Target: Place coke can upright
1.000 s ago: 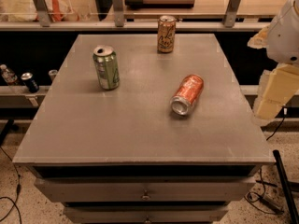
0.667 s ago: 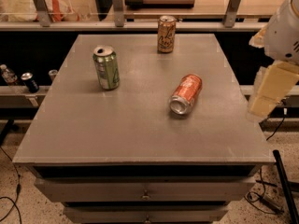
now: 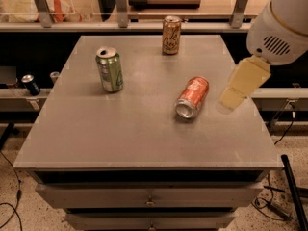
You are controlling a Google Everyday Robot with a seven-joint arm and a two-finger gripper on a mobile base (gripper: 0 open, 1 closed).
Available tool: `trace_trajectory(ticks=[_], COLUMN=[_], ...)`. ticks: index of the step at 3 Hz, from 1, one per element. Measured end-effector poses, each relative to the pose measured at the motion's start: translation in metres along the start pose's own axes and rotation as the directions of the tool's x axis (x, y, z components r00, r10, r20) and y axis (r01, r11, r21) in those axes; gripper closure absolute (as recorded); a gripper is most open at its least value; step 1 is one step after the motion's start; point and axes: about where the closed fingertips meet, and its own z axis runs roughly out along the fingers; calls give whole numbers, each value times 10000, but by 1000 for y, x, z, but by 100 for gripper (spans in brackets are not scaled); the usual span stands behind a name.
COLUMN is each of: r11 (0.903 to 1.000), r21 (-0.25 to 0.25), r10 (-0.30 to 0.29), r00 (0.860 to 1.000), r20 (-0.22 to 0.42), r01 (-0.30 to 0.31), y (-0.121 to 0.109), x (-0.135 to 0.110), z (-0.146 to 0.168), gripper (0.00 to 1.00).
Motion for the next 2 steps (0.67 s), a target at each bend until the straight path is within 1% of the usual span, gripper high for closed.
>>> trace_trajectory(ticks=[1, 2], r11=[9966, 9966], r21=[39, 40], r10=[827, 828], r00=[9966, 9966], r20=[52, 53], r01=[-828, -828], y=[0, 0], x=[-1, -1], z=[-2, -2], gripper=[0, 0])
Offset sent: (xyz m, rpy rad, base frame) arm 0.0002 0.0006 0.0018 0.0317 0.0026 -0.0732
